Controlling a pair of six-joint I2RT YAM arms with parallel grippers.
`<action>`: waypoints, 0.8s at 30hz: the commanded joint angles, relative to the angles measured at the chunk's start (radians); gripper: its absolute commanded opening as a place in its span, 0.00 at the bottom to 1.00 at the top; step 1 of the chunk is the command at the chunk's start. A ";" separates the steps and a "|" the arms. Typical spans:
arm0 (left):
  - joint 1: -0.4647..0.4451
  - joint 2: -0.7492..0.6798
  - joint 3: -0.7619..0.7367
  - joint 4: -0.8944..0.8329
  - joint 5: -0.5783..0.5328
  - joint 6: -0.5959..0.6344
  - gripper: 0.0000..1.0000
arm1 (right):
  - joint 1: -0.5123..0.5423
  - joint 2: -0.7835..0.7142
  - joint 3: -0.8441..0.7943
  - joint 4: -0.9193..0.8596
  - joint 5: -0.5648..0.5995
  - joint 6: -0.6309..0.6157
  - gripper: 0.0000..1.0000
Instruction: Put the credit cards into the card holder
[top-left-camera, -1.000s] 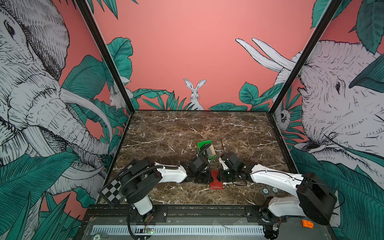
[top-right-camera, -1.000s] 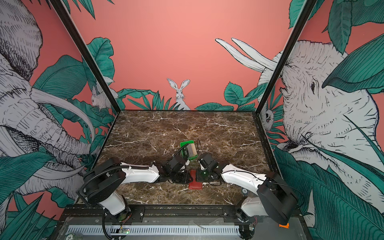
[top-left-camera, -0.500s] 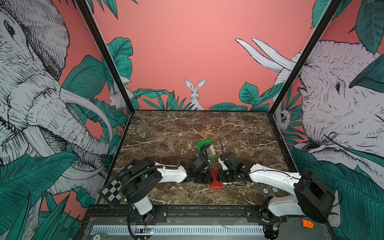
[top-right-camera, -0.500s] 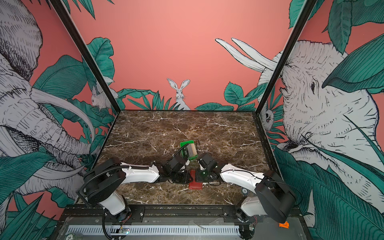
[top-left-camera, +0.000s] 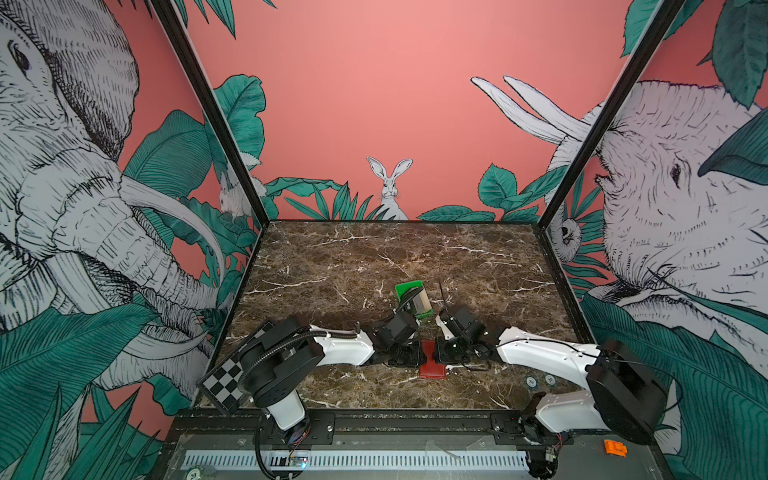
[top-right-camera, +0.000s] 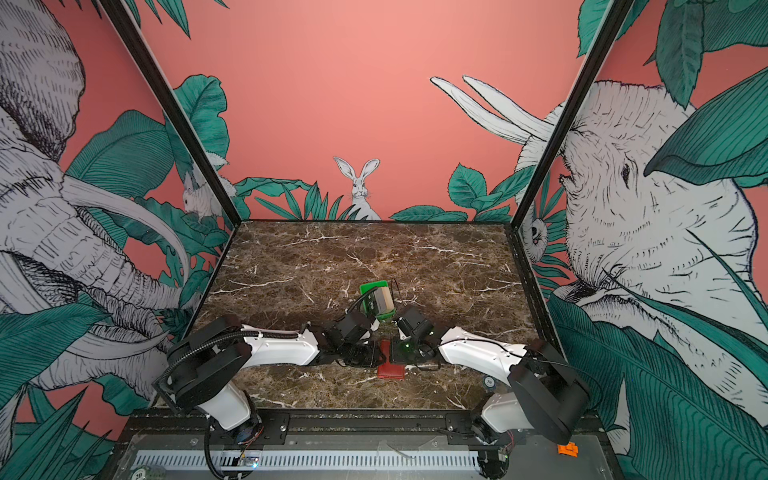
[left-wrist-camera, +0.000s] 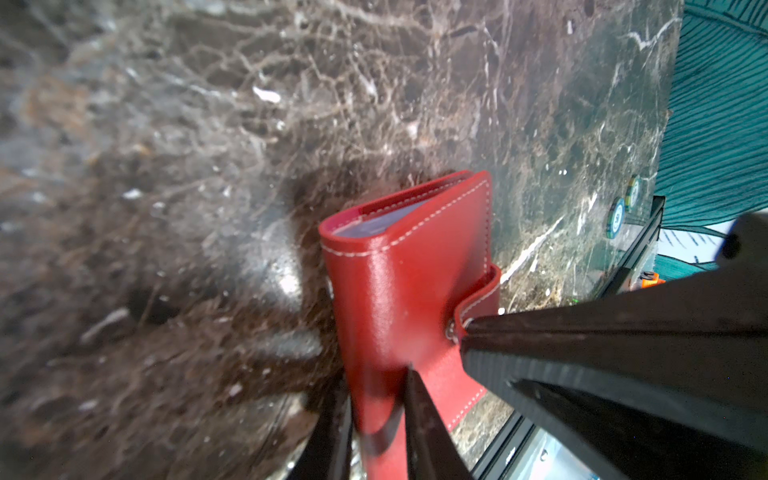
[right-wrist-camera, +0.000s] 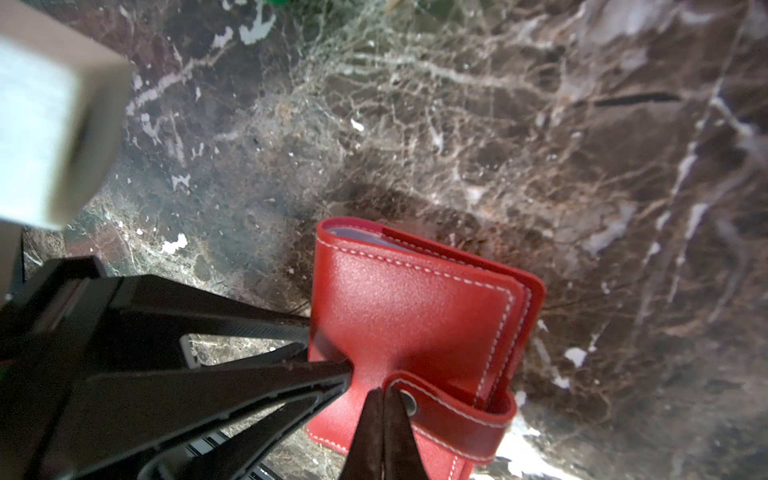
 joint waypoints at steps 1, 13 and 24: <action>-0.014 0.024 -0.017 -0.057 -0.010 -0.005 0.23 | 0.006 0.032 -0.004 -0.044 0.046 0.008 0.00; -0.016 0.024 -0.017 -0.058 -0.008 -0.005 0.23 | 0.007 0.047 -0.014 -0.076 0.073 0.020 0.00; -0.016 0.020 -0.019 -0.063 -0.010 -0.009 0.23 | 0.007 0.067 -0.018 -0.089 0.092 0.027 0.00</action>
